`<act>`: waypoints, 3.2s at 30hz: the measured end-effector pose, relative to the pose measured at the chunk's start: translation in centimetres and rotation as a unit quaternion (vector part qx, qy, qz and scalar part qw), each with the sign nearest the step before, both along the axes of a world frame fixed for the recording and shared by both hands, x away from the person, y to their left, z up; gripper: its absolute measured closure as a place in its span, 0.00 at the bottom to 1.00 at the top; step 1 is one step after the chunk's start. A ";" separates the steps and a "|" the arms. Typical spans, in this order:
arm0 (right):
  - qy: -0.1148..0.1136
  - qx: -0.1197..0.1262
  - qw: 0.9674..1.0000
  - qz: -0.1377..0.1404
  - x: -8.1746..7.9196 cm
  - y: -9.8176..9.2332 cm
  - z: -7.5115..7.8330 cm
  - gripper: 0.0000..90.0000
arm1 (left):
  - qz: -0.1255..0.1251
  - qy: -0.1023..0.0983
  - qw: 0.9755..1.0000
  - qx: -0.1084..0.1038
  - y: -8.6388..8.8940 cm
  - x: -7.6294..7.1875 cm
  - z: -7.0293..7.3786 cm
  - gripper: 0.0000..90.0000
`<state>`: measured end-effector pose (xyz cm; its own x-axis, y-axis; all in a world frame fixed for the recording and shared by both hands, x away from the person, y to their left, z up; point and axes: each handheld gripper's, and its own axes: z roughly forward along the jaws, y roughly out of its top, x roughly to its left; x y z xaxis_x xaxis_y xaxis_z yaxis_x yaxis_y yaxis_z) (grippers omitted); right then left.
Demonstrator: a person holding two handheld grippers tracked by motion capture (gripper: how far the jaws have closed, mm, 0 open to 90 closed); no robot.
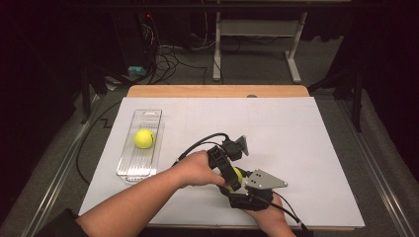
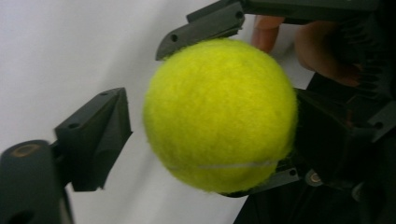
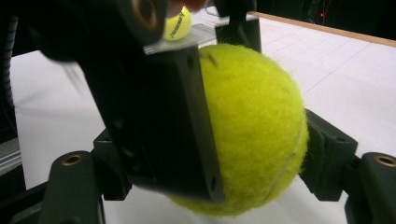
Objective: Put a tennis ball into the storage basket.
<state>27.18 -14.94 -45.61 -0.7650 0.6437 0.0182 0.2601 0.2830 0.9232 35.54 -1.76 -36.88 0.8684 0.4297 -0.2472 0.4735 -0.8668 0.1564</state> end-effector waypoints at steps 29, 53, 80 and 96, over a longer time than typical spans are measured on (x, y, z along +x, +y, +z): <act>0.002 -0.005 1.000 -0.026 0.8 -1.5 -0.5 0.00 | 0.041 -0.028 0.999 0.014 2.0 1.4 0.6 0.29; -0.014 -0.030 0.986 -0.162 1.8 -11.7 -0.5 0.00 | 0.113 -0.052 0.991 0.050 9.4 3.6 2.8 0.29; -0.016 -0.039 0.978 -0.206 1.3 -15.7 -0.6 0.00 | 0.245 -0.071 0.962 0.096 23.3 4.8 5.5 0.29; -0.013 -0.040 0.978 -0.202 1.4 -15.6 -0.7 0.00 | 0.244 -0.050 0.961 0.123 23.9 4.7 1.9 0.29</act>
<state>28.54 -30.56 -46.32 -0.4473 0.8923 -0.0608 0.3417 0.2333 0.9104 40.20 22.18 -34.97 0.5625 0.8267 -0.0115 0.8263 -0.5617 0.0418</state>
